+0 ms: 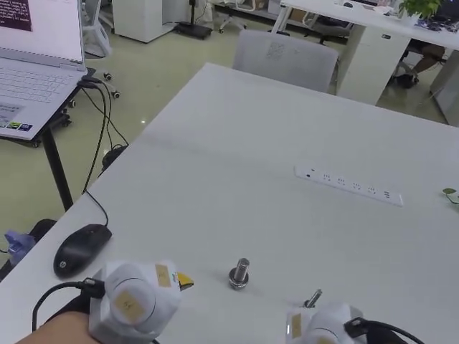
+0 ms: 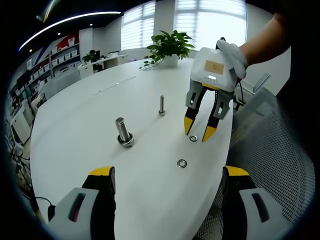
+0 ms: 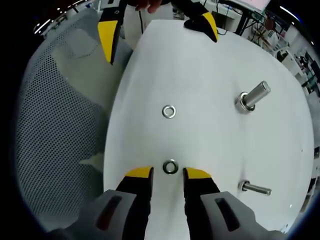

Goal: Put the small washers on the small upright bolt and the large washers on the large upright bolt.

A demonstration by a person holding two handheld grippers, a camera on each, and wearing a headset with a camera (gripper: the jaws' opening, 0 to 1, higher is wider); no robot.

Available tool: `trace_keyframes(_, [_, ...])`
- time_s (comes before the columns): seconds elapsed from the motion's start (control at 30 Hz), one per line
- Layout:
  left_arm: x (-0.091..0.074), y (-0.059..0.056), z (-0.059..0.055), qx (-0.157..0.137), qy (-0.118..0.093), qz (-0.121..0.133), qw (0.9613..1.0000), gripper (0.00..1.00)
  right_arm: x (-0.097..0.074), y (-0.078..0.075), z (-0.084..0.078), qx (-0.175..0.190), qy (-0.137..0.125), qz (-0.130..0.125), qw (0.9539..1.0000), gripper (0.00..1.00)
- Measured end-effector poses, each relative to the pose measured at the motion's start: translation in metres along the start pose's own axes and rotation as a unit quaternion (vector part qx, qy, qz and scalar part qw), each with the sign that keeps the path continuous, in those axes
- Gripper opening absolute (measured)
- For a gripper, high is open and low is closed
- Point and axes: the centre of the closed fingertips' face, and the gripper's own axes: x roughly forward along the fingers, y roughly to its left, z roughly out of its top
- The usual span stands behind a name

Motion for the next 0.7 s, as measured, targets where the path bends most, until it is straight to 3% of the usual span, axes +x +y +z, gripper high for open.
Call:
trace_keyframes(0.3, [0.0002, 0.0005, 0.0002, -0.002, -0.001, 0.000, 1.0000, 0.87, -0.0004, 0.0005, 0.0029, -0.003, 0.000, -0.002, 1.0000, 0.22])
trace_keyframes(0.7, [0.0009, 0.0002, 0.0005, -0.005, -0.003, 0.000, 1.0000, 0.86, 0.0014, -0.0032, 0.0035, -0.003, 0.028, -0.007, 0.9996, 0.15])
